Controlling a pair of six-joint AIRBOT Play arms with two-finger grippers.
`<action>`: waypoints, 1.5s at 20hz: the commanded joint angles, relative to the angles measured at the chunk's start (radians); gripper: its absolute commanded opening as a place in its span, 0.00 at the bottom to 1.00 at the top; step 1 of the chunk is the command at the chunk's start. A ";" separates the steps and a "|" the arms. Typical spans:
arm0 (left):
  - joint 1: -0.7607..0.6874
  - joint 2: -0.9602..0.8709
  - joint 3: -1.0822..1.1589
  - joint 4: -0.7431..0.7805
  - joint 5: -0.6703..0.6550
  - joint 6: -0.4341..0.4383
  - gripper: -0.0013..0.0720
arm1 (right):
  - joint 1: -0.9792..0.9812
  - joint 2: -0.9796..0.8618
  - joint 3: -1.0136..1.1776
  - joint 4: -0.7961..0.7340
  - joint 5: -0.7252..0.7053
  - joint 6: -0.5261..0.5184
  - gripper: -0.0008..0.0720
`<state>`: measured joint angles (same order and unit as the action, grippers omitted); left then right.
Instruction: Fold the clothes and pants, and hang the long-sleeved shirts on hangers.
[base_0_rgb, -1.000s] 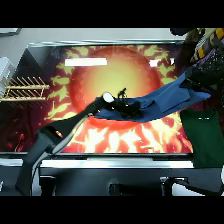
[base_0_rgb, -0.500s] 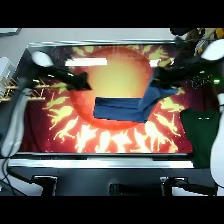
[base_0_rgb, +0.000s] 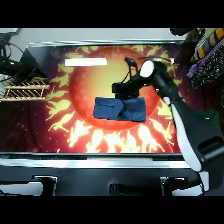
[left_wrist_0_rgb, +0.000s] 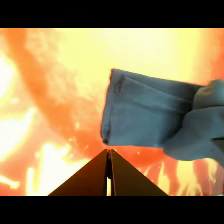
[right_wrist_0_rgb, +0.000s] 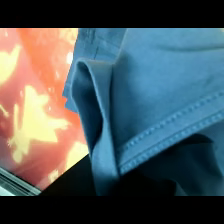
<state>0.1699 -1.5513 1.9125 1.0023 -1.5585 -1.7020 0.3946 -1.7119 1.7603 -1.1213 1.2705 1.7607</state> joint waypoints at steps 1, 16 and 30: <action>0.032 0.010 0.000 0.004 -0.005 0.013 0.04 | 0.027 -0.064 0.001 0.055 -0.052 0.017 0.14; 0.032 -0.006 -0.013 0.004 -0.005 0.014 0.04 | -0.267 0.179 0.002 0.165 0.092 -0.107 0.79; 0.032 -0.021 -0.012 0.004 -0.005 0.018 0.04 | -0.620 0.091 -0.657 0.436 -0.124 -0.489 0.78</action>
<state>0.2016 -1.5658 1.9003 1.0065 -1.5635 -1.6859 -0.2279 -1.5829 1.2114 -0.7708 1.2243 1.3602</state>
